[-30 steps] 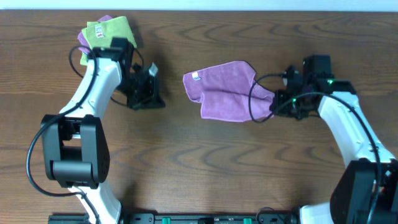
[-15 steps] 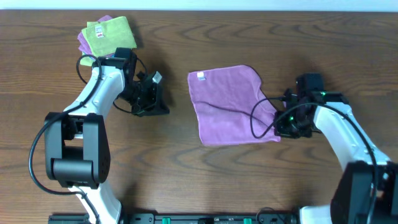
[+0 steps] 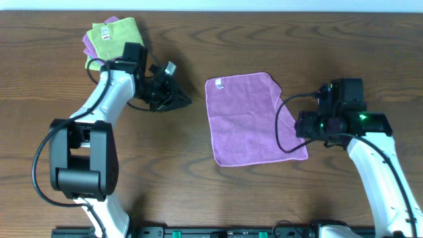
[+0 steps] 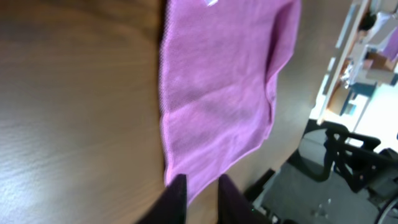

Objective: Fold the cloth

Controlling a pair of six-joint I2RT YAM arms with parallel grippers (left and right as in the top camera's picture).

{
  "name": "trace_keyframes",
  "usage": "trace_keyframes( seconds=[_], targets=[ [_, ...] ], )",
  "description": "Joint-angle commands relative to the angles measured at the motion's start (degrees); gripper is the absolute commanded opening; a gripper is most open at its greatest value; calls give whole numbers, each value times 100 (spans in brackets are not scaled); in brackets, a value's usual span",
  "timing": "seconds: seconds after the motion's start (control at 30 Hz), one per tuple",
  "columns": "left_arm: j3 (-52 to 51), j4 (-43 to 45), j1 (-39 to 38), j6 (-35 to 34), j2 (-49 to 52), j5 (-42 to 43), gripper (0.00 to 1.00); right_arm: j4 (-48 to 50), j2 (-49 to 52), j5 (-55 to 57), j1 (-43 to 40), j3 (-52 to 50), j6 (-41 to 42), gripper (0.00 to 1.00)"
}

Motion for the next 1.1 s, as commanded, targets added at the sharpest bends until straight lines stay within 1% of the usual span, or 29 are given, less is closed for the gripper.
trace_keyframes(
  seconds=[0.0,0.03,0.13,0.27,0.37,0.4,0.53,0.6,0.77,1.07],
  targets=[
    [9,382,-411,-391,-48,92,27,503,72,-509,76,-118,68,68],
    [9,605,-577,-487,-48,-50,29,859,170,-667,72,-184,144,68],
    [9,1003,-964,-721,-46,-533,29,1663,529,-769,74,-304,409,68],
    [9,1355,-1279,-776,22,-946,29,2559,1150,-1217,72,-317,511,69],
    [9,1609,-1419,-852,203,-981,24,3167,1569,-1425,74,-317,809,69],
    [9,1655,-1447,-890,280,-997,20,3316,1681,-1482,74,-317,903,68],
    [9,1770,-1528,-949,660,-1025,9,3783,2072,-1563,74,-317,1198,68],
    [9,1808,-1556,-966,861,-1021,6,3895,2232,-1561,74,-317,1287,68],
    [9,1862,-1563,-1106,1075,-1019,6,4175,2555,-1631,74,-317,1504,66],
    [9,1893,-1563,-1178,1075,-1021,6,4721,2979,-1773,81,-317,1886,62]
  ],
)
